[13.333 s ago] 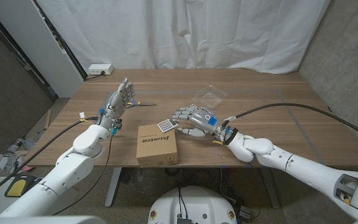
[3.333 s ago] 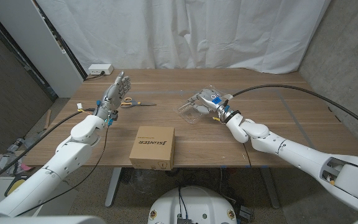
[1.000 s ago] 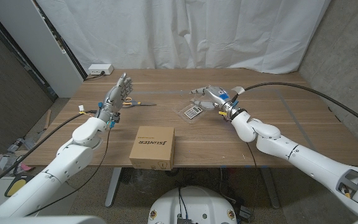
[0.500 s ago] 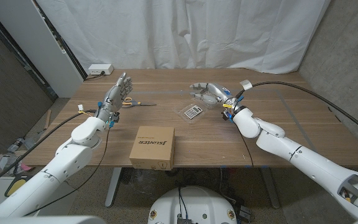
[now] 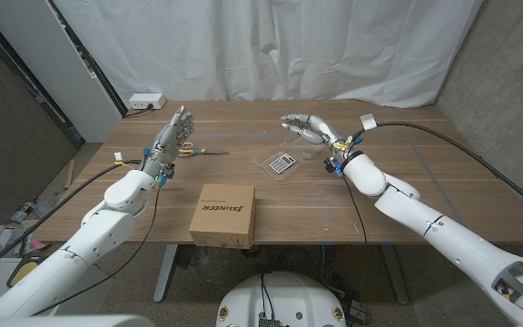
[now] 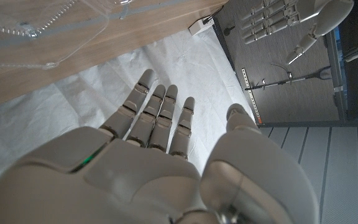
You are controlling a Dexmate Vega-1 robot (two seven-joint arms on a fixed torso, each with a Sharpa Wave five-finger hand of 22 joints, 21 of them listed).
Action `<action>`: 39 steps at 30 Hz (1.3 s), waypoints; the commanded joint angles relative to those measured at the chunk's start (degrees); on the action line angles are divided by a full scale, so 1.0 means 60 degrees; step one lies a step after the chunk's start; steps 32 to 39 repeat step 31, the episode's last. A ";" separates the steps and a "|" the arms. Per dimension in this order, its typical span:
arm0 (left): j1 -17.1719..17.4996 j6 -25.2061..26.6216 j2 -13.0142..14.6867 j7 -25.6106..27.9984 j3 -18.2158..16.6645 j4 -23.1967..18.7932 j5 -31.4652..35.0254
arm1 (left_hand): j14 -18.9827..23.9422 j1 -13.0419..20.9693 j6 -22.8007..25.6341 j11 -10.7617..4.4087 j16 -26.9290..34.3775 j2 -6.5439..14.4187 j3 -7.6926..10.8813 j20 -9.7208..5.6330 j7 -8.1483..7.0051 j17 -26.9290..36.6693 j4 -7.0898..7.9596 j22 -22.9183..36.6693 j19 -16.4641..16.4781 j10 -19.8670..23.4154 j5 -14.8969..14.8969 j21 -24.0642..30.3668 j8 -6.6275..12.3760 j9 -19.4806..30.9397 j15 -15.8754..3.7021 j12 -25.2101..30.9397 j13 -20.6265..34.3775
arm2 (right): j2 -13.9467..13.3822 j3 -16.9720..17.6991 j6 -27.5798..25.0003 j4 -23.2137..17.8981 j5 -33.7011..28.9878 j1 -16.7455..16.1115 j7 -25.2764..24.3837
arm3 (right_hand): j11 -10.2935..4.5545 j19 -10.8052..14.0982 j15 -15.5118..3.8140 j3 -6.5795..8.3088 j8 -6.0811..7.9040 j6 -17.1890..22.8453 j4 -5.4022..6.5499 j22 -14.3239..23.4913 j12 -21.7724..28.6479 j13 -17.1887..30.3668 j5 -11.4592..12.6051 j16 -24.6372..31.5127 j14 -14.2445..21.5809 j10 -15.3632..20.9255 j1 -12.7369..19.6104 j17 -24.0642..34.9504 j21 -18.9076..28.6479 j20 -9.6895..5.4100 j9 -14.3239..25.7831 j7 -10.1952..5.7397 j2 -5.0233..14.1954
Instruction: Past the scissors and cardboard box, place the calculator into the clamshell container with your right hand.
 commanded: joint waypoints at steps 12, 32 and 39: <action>0.0003 -0.0112 0.0000 -0.0101 -0.0008 0.0108 -0.0053 | -0.0002 0.0028 0.0064 0.0013 -0.0002 0.0072 -0.0072 -0.0044 -0.0022 0.0038 0.0016 0.0040 -0.0019 -0.0020 -0.0004 -0.0011 -0.0020 0.0034 0.0001 0.0036 0.0056 | 0.0238 0.0717 -0.0152 0.0050 0.3161 -0.0194 0.1358 | 0.0112 -0.0234 -0.0105 -0.0072 0.0012 -0.0247 0.0089 0.0014 -0.0080 0.0012 -0.0019 0.0018 -0.0267 -0.0300 -0.0254 -0.0021 -0.0206 -0.0577 0.0011 0.0018 0.0003; 0.0480 -0.0214 0.0141 -0.0056 -0.0187 -0.0246 -0.0126 | -0.0029 0.0042 0.0054 0.0005 -0.0008 0.0090 -0.0115 -0.0038 -0.0037 0.0038 0.0016 0.0040 -0.0032 -0.0028 -0.0005 -0.0017 -0.0025 0.0035 0.0032 0.0034 0.0056 | 0.0247 0.0710 -0.0437 -0.0185 0.3436 -0.0366 0.1155 | -0.0052 -0.0379 -0.0017 -0.0095 0.0064 -0.0311 0.0088 0.0018 -0.0041 0.0018 -0.0019 0.0025 -0.0507 -0.0472 -0.0368 -0.0056 -0.0375 -0.0507 0.0005 -0.0135 0.0042; 0.0480 -0.0214 0.0141 -0.0056 -0.0187 -0.0246 -0.0126 | -0.0029 0.0042 0.0054 0.0005 -0.0008 0.0090 -0.0115 -0.0038 -0.0037 0.0038 0.0016 0.0040 -0.0032 -0.0028 -0.0005 -0.0017 -0.0025 0.0035 0.0032 0.0034 0.0056 | 0.0247 0.0710 -0.0437 -0.0185 0.3436 -0.0366 0.1155 | -0.0052 -0.0379 -0.0017 -0.0095 0.0064 -0.0311 0.0088 0.0018 -0.0041 0.0018 -0.0019 0.0025 -0.0507 -0.0472 -0.0368 -0.0056 -0.0375 -0.0507 0.0005 -0.0135 0.0042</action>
